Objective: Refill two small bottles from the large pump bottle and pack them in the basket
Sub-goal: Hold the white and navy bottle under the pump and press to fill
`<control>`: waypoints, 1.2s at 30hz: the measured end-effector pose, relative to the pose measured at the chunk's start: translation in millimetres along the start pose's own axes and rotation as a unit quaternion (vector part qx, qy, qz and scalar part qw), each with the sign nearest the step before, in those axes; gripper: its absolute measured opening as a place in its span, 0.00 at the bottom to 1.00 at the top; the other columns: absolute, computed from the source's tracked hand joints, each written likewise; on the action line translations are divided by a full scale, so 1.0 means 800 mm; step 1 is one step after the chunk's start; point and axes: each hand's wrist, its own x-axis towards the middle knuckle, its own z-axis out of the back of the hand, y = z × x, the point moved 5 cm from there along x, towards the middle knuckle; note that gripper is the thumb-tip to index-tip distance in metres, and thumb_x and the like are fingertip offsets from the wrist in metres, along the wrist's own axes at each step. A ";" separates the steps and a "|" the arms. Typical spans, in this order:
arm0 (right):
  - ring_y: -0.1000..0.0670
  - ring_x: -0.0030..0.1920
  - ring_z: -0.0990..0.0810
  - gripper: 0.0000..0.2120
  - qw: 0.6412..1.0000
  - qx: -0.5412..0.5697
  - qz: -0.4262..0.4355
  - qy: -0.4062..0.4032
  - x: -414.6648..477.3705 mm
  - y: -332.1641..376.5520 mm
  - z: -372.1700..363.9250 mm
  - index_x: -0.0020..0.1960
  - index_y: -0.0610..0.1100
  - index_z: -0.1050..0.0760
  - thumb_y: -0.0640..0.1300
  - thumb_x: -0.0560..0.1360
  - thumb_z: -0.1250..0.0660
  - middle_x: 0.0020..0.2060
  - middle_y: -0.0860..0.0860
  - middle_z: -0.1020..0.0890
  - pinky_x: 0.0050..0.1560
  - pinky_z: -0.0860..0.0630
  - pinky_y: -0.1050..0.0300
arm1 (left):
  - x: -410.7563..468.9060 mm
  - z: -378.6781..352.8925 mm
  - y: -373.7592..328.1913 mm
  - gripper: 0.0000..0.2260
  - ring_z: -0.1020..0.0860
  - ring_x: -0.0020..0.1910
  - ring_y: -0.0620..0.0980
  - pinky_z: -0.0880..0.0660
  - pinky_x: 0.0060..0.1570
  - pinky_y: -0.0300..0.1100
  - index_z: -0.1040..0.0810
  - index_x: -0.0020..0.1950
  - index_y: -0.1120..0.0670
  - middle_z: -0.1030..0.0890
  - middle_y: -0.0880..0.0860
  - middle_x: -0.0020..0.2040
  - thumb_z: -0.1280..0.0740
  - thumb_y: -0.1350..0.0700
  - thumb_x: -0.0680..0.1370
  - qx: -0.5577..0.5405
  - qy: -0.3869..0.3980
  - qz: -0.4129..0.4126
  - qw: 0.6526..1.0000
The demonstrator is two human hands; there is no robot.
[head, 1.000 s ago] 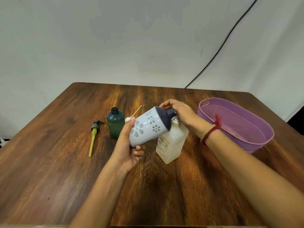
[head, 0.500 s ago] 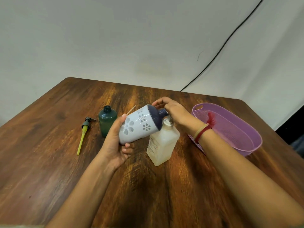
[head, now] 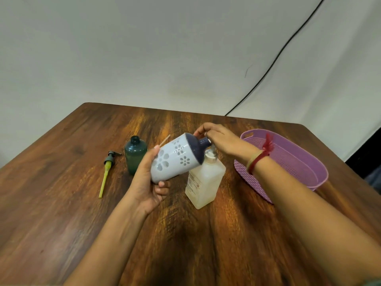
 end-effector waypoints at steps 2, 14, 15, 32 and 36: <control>0.52 0.47 0.28 0.15 0.999 0.049 -0.012 -0.017 -0.003 -0.007 -0.005 0.44 0.46 0.27 0.33 0.78 0.49 0.45 0.50 0.25 0.45 0.29 0.62 | 0.001 0.000 0.001 0.15 0.35 0.17 0.41 0.39 0.15 0.27 0.24 0.44 0.52 0.22 0.52 0.34 0.33 0.40 0.70 0.003 -0.003 0.001 1.000; 0.54 0.46 0.26 0.16 0.992 0.109 -0.052 0.023 -0.004 -0.006 -0.012 0.61 0.35 0.27 0.33 0.79 0.49 0.49 0.49 0.24 0.35 0.28 0.74 | 0.001 -0.001 -0.002 0.16 0.34 0.17 0.41 0.39 0.15 0.28 0.23 0.45 0.52 0.22 0.52 0.35 0.33 0.41 0.71 0.006 0.010 0.002 1.000; 0.54 0.49 0.26 0.17 0.991 0.119 -0.053 0.008 -0.005 -0.011 -0.014 0.62 0.37 0.27 0.34 0.79 0.50 0.54 0.48 0.24 0.36 0.28 0.75 | 0.002 0.000 -0.001 0.15 0.34 0.17 0.41 0.39 0.15 0.28 0.23 0.45 0.52 0.22 0.52 0.35 0.33 0.41 0.70 0.008 0.008 0.001 1.000; 0.52 0.56 0.28 0.17 0.992 0.112 -0.034 -0.053 -0.001 -0.023 -0.019 0.58 0.40 0.24 0.33 0.78 0.49 0.61 0.47 0.26 0.41 0.31 0.73 | 0.009 0.005 0.008 0.15 0.35 0.17 0.41 0.39 0.15 0.28 0.24 0.44 0.52 0.23 0.51 0.34 0.34 0.40 0.72 -0.001 -0.021 0.016 1.000; 0.50 0.58 0.29 0.17 0.993 0.103 -0.033 -0.045 0.003 -0.014 -0.013 0.54 0.43 0.24 0.32 0.77 0.49 0.64 0.45 0.28 0.43 0.32 0.68 | 0.005 0.003 0.005 0.15 0.34 0.17 0.41 0.39 0.15 0.27 0.24 0.44 0.52 0.22 0.52 0.33 0.34 0.40 0.71 0.000 -0.011 0.015 1.000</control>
